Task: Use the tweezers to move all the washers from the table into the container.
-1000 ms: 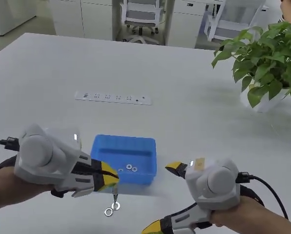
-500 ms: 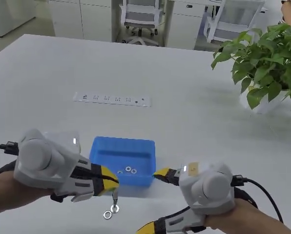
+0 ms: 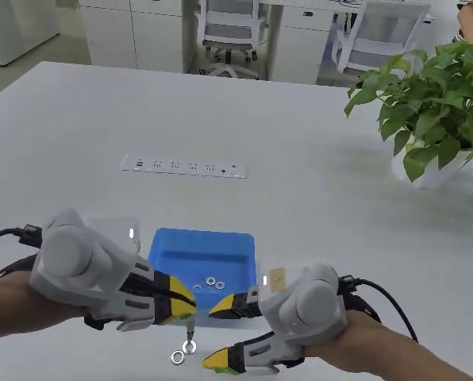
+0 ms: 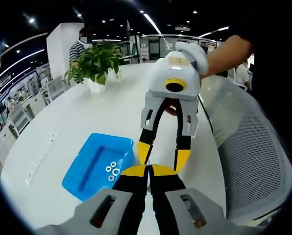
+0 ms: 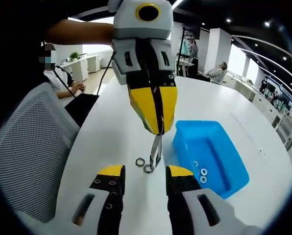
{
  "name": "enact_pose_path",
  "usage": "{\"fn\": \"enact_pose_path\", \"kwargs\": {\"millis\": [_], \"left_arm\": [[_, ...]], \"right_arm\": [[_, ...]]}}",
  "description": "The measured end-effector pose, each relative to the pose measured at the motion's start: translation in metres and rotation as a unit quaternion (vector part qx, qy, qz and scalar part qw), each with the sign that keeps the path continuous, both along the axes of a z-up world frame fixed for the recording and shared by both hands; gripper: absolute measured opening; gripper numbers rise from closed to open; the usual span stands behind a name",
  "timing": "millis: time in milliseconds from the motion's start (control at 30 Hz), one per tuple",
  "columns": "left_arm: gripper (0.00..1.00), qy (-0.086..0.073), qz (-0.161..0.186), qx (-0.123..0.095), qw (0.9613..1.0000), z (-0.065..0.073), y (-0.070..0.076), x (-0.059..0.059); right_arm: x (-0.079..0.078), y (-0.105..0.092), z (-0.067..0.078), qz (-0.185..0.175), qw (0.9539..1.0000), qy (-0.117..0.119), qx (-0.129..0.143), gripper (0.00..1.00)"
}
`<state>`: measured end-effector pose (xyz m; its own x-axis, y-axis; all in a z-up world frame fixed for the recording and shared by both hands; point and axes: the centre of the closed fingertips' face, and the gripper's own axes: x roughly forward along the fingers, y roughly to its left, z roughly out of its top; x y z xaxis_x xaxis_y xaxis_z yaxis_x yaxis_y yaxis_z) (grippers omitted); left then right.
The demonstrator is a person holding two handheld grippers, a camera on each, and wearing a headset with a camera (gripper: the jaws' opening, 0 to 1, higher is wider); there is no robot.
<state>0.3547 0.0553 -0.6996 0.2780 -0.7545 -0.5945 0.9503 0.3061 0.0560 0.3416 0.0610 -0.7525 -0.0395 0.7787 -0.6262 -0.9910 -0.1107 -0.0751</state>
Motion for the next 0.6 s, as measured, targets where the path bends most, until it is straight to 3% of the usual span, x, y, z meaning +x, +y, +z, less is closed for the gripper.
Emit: {"fn": "enact_pose_path", "kwargs": {"millis": [333,600], "left_arm": [[0.05,0.001,-0.006,0.001,1.0,0.0,-0.001,-0.002],[0.05,0.003,-0.007,0.0,1.0,0.0,-0.001,-0.002]], "right_arm": [[-0.002,0.012,-0.007,0.037,0.9992,-0.003,-0.012,0.25],[0.005,0.012,-0.009,0.037,0.9991,-0.012,-0.019,0.18]]}}
